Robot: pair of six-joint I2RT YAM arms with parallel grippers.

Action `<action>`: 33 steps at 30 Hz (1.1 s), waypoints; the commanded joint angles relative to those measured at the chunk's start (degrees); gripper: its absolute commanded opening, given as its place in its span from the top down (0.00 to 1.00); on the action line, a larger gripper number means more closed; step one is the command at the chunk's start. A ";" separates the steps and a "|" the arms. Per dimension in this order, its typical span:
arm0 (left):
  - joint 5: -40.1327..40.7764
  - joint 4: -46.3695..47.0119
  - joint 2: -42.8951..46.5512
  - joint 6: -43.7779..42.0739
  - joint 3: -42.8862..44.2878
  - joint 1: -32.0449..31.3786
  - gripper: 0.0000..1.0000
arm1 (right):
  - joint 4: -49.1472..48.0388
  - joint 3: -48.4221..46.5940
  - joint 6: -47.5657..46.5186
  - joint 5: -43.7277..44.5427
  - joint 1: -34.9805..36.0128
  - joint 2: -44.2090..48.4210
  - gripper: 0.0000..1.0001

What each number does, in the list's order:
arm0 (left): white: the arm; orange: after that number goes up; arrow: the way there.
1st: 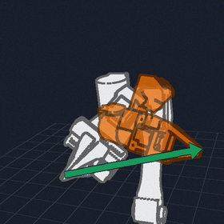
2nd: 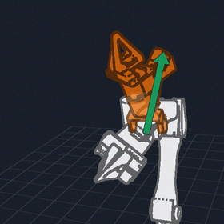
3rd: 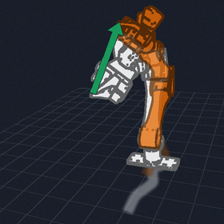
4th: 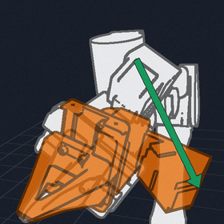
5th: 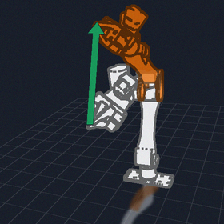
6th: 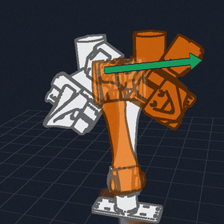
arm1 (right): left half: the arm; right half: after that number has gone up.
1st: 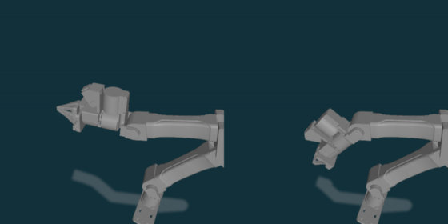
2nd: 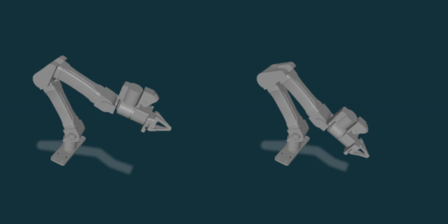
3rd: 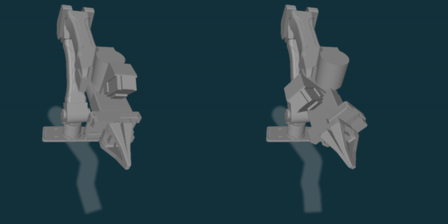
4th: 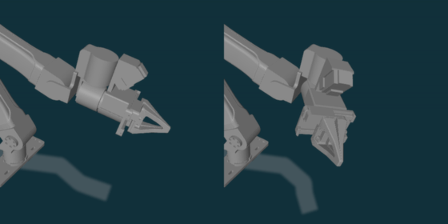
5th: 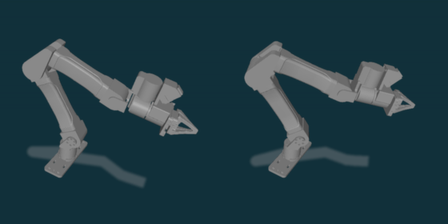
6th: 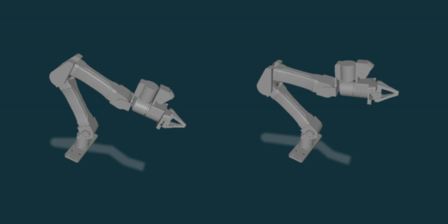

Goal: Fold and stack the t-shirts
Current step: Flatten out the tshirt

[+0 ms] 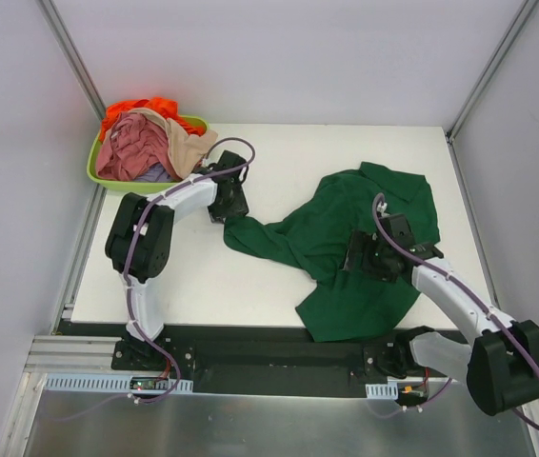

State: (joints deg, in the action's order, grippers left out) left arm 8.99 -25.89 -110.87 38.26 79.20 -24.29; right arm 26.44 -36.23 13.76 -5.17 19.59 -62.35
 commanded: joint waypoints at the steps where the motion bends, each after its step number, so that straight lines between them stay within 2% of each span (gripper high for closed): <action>1: -2.84 -0.92 -1.28 1.02 0.78 0.04 0.50 | -0.59 0.28 2.06 1.65 0.18 -2.07 0.04; 3: -2.67 -1.00 -1.37 1.38 0.34 0.04 0.64 | -1.65 0.37 1.54 0.69 0.18 -4.09 0.04; 6: -0.83 -0.92 -1.28 1.29 -0.01 0.12 0.99 | -2.35 -1.21 -1.01 1.21 0.18 -8.04 0.04; 15: 4.18 -0.92 4.16 1.91 -5.71 3.37 1.00 | -5.08 -12.45 -3.56 5.95 -1.31 -25.26 0.04; 21: 8.66 -0.74 10.40 2.52 -10.99 4.17 1.00 | -4.11 -28.08 -6.19 -0.10 -2.19 -39.58 0.04; 25: 9.99 -0.65 12.95 3.22 -12.93 4.25 1.00 | -2.53 -39.33 -10.32 0.24 -3.68 -47.76 0.04; 29: 8.42 0.13 14.71 4.01 -14.86 4.17 1.00 | 1.42 -45.51 -14.80 0.51 -3.69 -46.48 0.03; 33: 6.48 1.71 18.31 4.89 -17.32 4.08 1.00 | 1.42 -36.05 -15.96 4.02 -1.14 -33.41 0.03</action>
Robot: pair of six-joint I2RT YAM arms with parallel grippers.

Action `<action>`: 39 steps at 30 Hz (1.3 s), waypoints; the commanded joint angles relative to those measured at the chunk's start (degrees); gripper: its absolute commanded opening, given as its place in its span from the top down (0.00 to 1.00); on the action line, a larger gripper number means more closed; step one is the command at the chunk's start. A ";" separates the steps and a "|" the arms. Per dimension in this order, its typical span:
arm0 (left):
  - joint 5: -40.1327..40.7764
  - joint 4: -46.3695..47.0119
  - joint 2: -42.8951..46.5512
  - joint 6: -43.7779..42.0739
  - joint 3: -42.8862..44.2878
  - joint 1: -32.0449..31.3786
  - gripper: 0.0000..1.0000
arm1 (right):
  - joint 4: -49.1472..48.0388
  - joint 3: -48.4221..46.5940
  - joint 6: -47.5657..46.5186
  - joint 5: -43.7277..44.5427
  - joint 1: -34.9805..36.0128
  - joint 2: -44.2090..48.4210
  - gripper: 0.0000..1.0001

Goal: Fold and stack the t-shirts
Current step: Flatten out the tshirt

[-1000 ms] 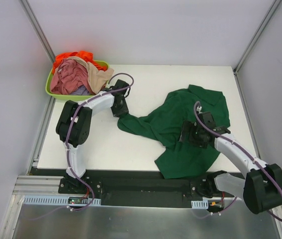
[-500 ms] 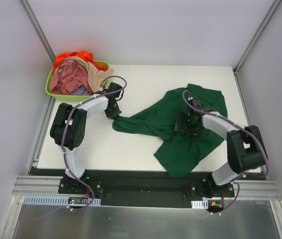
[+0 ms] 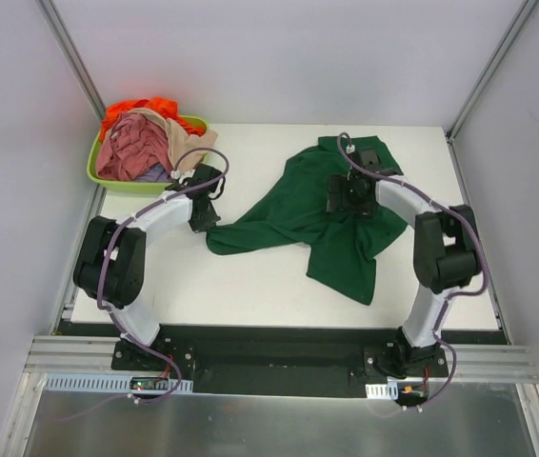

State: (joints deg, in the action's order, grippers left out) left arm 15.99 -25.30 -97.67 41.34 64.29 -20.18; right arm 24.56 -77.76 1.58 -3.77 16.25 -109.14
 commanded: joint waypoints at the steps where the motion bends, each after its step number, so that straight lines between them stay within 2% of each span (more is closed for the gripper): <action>1: -1.22 1.91 6.16 1.72 -3.37 -0.03 1.00 | 4.00 8.56 -3.17 3.41 3.08 16.82 0.03; 5: -3.51 5.08 11.61 1.29 -7.59 -0.91 1.00 | 6.55 22.79 5.60 7.64 3.96 31.85 0.03; 8: -3.95 6.75 15.57 0.50 -9.97 -2.13 1.00 | 8.40 32.29 12.29 7.03 4.14 38.72 0.02; 11: -2.20 7.63 18.29 0.05 -11.90 -4.59 1.00 | 8.75 38.01 15.02 5.35 4.75 41.90 0.01; 14: 0.26 8.77 20.76 -0.30 -13.84 -7.14 1.00 | 8.84 39.61 15.38 6.49 7.03 42.17 0.04; 18: 3.08 9.57 23.13 -1.00 -15.51 -10.22 1.00 | 10.33 39.35 16.17 12.55 10.11 39.46 0.07; 21: 5.46 10.71 24.71 -1.61 -17.18 -11.98 1.00 | 9.29 39.70 16.69 12.30 10.55 36.99 0.11; 28: 4.75 12.64 27.00 -2.32 -19.73 -12.25 1.00 | 4.97 38.82 16.35 9.92 10.99 29.87 0.21; 31: 5.28 12.73 27.09 -2.49 -20.00 -12.25 1.00 | 4.89 38.21 16.35 9.84 11.26 28.02 0.36; 35: 5.98 12.91 27.53 -2.58 -19.91 -12.25 1.00 | 4.89 38.64 16.87 10.88 11.61 28.54 0.67; 39: 8.35 12.73 28.32 -3.72 -18.86 -12.25 1.00 | 6.02 37.60 15.47 13.78 11.52 32.93 0.87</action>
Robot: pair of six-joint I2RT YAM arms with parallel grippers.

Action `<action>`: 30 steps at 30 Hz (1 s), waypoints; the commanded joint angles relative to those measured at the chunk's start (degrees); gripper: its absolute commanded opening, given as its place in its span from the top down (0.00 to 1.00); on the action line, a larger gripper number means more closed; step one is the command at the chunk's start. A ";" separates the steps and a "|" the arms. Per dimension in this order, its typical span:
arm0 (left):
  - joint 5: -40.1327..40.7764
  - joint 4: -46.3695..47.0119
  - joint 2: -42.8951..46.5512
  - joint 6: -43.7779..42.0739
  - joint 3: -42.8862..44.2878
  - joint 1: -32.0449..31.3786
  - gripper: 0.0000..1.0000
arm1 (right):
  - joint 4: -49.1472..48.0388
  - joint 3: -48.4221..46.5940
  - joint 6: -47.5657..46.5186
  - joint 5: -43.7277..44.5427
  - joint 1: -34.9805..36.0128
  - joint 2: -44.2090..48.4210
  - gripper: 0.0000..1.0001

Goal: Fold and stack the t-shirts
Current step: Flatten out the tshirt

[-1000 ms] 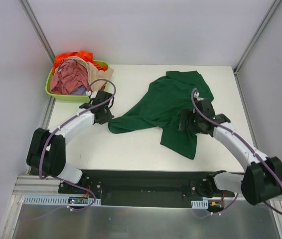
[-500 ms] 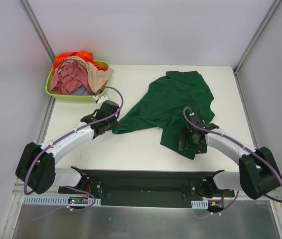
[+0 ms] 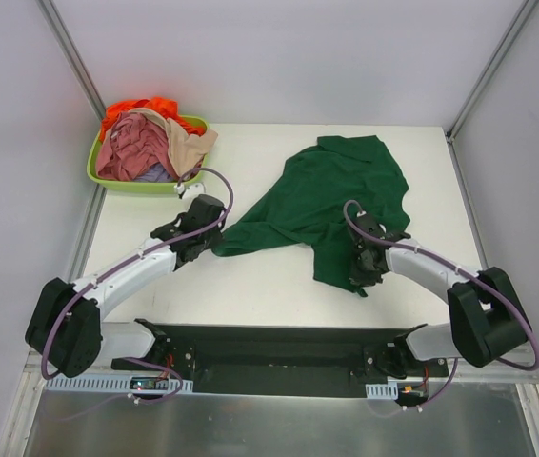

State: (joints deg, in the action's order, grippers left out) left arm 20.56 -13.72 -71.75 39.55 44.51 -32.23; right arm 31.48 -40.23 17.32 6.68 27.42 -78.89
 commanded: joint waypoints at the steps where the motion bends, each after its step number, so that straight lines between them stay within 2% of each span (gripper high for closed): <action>1: 4.40 1.15 3.10 -2.54 1.45 -0.20 1.00 | -0.03 -0.90 -1.23 5.00 0.44 5.13 0.90; 4: 6.68 1.15 6.17 -4.39 3.29 -0.12 1.00 | 3.92 -5.55 -4.21 10.88 0.27 12.33 0.99; 10: 10.90 1.32 14.87 -9.57 8.65 -0.20 1.00 | 7.19 -19.96 -10.29 18.89 -2.63 25.96 1.00; 13: 12.40 1.67 19.00 -12.21 12.95 -0.12 1.00 | 8.06 -30.92 -13.44 19.68 -4.39 28.35 1.00; 17: 13.54 3.43 24.10 -17.30 19.19 -0.20 1.00 | 10.52 -47.01 -16.88 21.80 -4.66 26.34 1.00; 21: 11.01 4.05 28.32 -21.00 26.31 -0.12 1.00 | 15.44 -67.30 -21.80 19.61 -4.66 21.60 1.00; 27: 2.83 5.01 34.64 -21.45 33.88 -0.20 1.00 | 17.47 -92.88 -21.89 6.96 -4.57 16.76 1.00; 30: -0.94 5.80 36.58 -21.27 36.08 -0.20 1.00 | 15.90 -98.11 -21.89 1.51 -4.66 16.05 1.00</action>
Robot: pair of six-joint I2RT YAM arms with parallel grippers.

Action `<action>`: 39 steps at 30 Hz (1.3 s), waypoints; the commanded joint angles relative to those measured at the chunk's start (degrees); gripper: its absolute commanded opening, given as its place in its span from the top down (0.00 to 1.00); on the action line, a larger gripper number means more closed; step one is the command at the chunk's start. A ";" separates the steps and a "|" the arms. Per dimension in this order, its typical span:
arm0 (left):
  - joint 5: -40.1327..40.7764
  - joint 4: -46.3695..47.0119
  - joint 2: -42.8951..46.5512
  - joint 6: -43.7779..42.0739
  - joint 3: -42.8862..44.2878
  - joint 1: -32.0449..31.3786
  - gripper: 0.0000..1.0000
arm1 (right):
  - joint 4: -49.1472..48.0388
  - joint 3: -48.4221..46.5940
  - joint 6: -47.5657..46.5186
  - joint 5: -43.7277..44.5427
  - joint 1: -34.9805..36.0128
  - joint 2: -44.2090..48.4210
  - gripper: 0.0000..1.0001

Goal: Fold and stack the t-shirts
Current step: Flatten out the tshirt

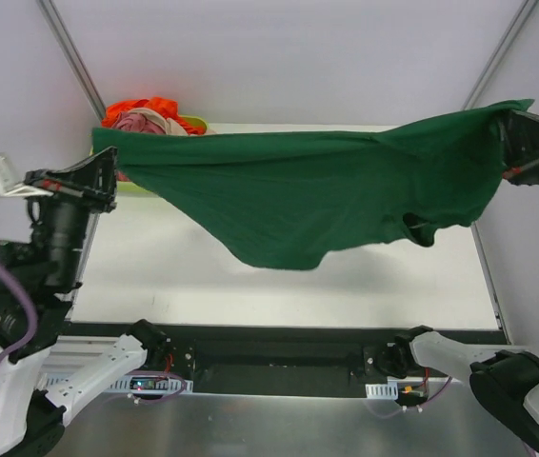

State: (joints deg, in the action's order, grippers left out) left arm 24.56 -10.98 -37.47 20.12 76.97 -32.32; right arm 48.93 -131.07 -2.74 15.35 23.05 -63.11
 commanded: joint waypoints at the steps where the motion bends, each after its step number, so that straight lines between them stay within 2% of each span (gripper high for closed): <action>1: -6.44 3.16 2.84 -1.75 4.50 -0.12 1.00 | -3.12 -6.49 -1.83 -8.22 -0.28 1.05 1.00; 6: -13.30 3.16 3.64 -0.70 7.49 -0.03 1.00 | -9.90 -1.82 -2.00 -7.72 -0.28 5.63 0.99; 11: -12.35 3.60 0.39 0.19 8.46 -0.03 1.00 | -9.55 -3.23 -3.49 -2.45 -0.28 3.36 1.00; 13: -7.01 4.47 -2.94 -2.61 9.33 -0.03 1.00 | -8.24 -4.81 -5.42 3.16 -0.20 0.46 1.00; 15: 5.10 4.39 -8.82 -4.99 11.18 -0.03 1.00 | -7.97 -3.77 -8.49 10.01 -0.20 -2.27 0.99; 16: 8.37 4.13 -11.11 -6.57 11.36 -0.03 1.00 | -8.06 -2.19 -9.29 13.35 -0.20 -3.32 1.00; 19: 6.74 4.56 -14.46 -5.80 6.02 -0.03 1.00 | -9.54 6.05 -11.23 18.73 -0.37 -5.52 0.99; 21: 10.14 6.93 -19.01 -5.01 2.23 -0.03 1.00 | -12.44 12.12 -11.93 21.28 -1.16 -8.24 1.00; 25: 14.38 7.64 -33.32 -2.29 0.29 2.60 1.00 | -13.33 17.24 -7.29 18.94 -8.09 -18.77 1.00; 29: 12.18 7.30 -53.09 -0.08 5.27 7.08 0.72 | -16.93 19.71 -3.15 11.21 -13.37 -34.84 0.98; 30: 12.97 5.55 -59.32 -0.43 10.69 7.79 0.56 | -17.28 18.58 -2.88 9.45 -14.42 -39.15 0.98; 31: 14.19 2.58 -65.82 -0.95 16.05 8.23 0.21 | -17.03 16.74 -2.36 8.21 -15.13 -44.33 0.93; 32: 14.99 -3.37 -72.85 -0.52 23.33 8.32 0.01 | -14.50 12.20 -2.44 6.29 -16.01 -48.82 0.71; 33: 14.65 -9.26 -76.74 -0.52 30.36 8.41 0.01 | -12.12 7.80 -2.96 4.61 -16.45 -53.73 0.44; 35: 13.42 -14.23 -83.61 -0.61 36.65 8.32 0.01 | -8.60 2.59 -3.41 5.81 -16.54 -59.91 0.08; 36: 12.46 -14.33 -84.42 -0.09 36.85 8.23 0.01 | -8.06 1.79 -3.41 6.44 -16.46 -61.59 0.01; 39: 7.28 -14.15 -83.30 1.67 35.10 8.23 0.01 | -9.11 4.57 -3.50 7.23 -16.46 -60.30 0.04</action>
State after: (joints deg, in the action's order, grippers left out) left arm 35.51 -19.20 -125.23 19.44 109.06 -23.62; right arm 38.11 -122.93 -6.68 22.39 6.17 -129.36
